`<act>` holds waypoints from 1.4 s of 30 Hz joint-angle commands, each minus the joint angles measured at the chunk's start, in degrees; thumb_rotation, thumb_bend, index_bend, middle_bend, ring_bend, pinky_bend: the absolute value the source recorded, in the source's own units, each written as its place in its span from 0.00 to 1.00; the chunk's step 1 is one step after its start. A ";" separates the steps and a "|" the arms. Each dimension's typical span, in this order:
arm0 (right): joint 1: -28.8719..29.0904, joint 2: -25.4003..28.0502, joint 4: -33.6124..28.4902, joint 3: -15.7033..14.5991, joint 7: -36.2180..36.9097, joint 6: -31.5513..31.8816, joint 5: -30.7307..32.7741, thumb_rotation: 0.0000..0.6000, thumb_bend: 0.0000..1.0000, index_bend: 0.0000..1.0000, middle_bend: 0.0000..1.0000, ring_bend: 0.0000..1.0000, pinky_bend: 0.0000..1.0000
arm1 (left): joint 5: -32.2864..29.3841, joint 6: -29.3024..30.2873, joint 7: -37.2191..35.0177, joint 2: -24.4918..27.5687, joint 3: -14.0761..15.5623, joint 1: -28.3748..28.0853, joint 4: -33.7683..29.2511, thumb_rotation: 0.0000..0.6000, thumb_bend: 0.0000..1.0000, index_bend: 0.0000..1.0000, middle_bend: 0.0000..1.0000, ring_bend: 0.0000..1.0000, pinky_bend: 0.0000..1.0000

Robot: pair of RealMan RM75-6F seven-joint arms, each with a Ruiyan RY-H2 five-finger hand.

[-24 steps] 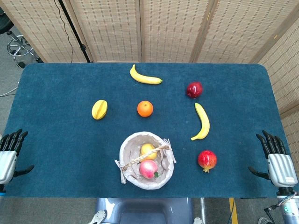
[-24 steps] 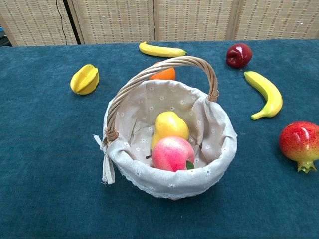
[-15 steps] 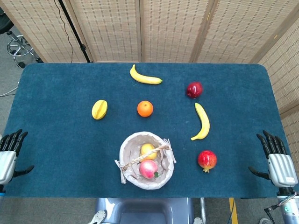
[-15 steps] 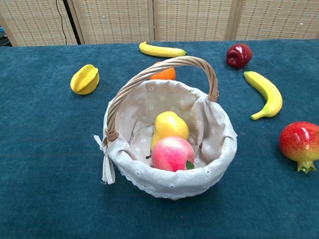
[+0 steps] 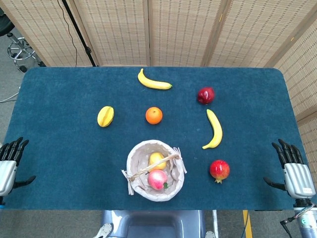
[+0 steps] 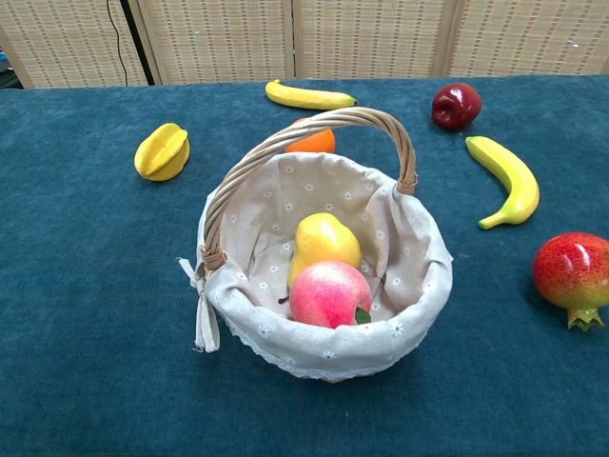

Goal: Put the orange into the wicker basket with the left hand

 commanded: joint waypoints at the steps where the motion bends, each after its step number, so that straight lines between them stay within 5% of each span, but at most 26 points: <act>1: 0.01 -0.01 0.18 -0.02 0.21 -0.11 0.06 1.00 0.00 0.00 0.00 0.00 0.00 | 0.06 -0.19 -0.94 0.34 0.00 -0.07 -0.16 1.00 0.00 0.00 0.00 0.00 0.00; 8: -0.13 0.33 0.34 0.31 1.49 -0.15 0.74 1.00 0.00 0.00 0.00 0.00 0.00 | 0.56 -6.59 -14.37 3.01 -0.72 -3.80 2.45 1.00 0.00 0.00 0.00 0.00 0.00; 17: -0.20 0.74 0.77 0.85 2.81 -0.43 1.78 1.00 0.00 0.00 0.00 0.00 0.00 | -4.98 -20.59 -23.10 3.56 -5.96 -13.63 10.27 1.00 0.00 0.00 0.00 0.00 0.00; 27: 0.18 0.27 1.97 1.08 3.17 -2.15 3.14 1.00 0.00 0.00 0.00 0.00 0.00 | -8.20 -39.06 -34.61 -2.53 -10.75 -27.20 23.52 1.00 0.00 0.00 0.00 0.00 0.01; 42: 1.89 -1.84 4.32 1.20 1.70 -7.32 5.95 1.00 0.00 0.00 0.00 0.00 0.00 | 5.49 -44.08 -50.92 -18.22 -6.13 -42.15 44.13 1.00 0.00 0.00 0.00 0.00 0.03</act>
